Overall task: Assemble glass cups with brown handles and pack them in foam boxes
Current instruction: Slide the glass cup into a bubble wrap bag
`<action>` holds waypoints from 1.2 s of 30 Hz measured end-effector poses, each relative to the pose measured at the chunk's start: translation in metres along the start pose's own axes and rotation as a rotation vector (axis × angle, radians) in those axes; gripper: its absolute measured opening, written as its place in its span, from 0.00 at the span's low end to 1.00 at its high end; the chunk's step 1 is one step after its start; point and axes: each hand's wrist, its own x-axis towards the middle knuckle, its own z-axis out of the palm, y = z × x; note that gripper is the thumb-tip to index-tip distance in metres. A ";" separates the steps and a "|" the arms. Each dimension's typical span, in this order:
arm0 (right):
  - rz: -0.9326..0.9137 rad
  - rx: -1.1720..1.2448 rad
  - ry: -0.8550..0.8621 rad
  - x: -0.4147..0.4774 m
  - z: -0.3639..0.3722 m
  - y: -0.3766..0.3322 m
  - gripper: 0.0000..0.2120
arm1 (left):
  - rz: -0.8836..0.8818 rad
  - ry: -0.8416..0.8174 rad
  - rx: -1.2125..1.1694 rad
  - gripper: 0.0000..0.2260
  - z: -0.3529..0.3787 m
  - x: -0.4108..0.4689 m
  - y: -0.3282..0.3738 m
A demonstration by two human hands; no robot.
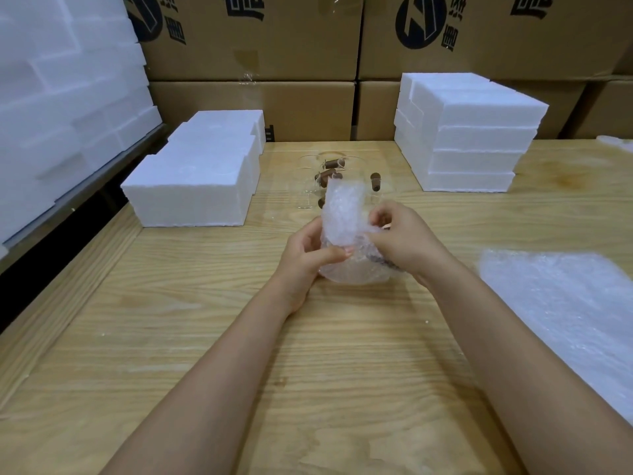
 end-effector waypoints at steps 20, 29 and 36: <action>-0.048 -0.373 -0.218 -0.003 0.000 -0.003 0.25 | -0.177 0.080 0.328 0.23 0.014 0.007 0.011; 0.023 -0.071 -0.385 -0.002 -0.017 -0.003 0.15 | -0.038 0.238 0.441 0.28 0.012 0.003 0.010; -0.111 -0.174 -0.391 -0.007 -0.001 -0.002 0.29 | 0.013 0.349 0.475 0.26 0.015 0.005 0.009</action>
